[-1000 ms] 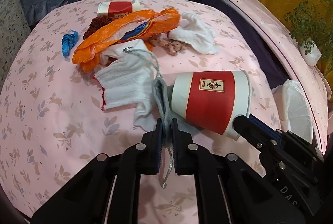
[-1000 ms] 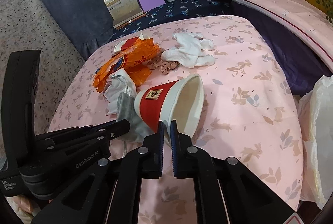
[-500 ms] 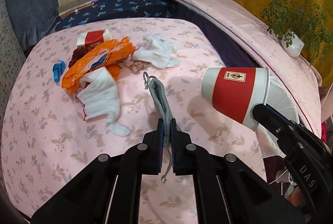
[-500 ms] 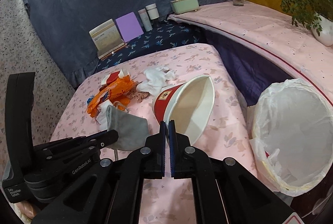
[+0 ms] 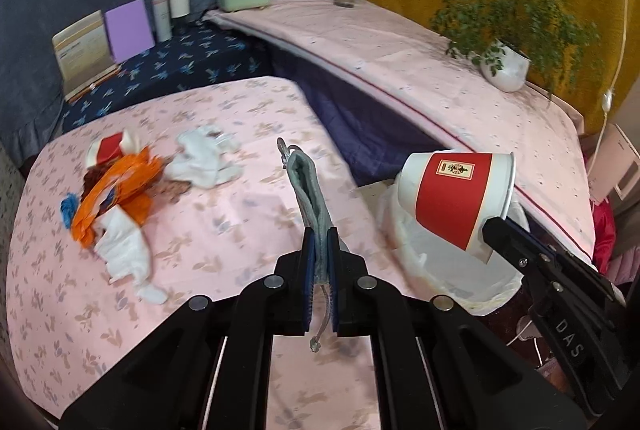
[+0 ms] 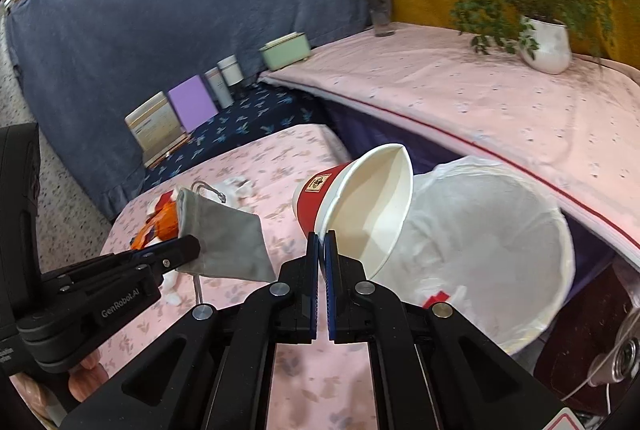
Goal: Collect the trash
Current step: 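Carry the cup and grey pouch over the bin and open both tools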
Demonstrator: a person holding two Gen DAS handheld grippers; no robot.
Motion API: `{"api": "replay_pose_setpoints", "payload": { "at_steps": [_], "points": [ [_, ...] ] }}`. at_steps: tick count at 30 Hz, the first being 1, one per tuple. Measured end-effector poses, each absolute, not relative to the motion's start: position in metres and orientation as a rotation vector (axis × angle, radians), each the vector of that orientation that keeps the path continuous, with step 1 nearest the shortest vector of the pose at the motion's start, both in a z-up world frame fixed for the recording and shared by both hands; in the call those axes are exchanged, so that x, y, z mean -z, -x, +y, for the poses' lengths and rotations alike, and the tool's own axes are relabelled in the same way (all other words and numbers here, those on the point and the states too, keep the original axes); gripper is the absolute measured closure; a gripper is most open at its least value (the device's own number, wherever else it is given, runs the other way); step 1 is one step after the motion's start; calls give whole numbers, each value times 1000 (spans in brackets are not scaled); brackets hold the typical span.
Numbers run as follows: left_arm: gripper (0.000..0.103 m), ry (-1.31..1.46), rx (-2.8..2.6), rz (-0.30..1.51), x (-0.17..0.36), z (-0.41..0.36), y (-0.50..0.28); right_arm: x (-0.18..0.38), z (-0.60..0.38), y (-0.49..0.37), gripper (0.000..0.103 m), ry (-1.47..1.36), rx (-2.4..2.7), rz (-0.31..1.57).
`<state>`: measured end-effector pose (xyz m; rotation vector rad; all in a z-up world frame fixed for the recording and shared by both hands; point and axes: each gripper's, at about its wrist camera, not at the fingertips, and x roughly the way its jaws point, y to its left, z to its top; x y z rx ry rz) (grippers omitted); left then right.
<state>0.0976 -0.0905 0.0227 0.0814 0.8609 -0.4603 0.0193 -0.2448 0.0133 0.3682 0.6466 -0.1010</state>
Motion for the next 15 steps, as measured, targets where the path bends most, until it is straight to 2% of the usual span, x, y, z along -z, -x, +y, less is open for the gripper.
{"api": "replay_pose_setpoints", "payload": {
  "at_steps": [15],
  "points": [
    [97, -182, 666, 816, -35, -194, -85, 4, -328, 18, 99, -460, 282, 617]
  ]
}}
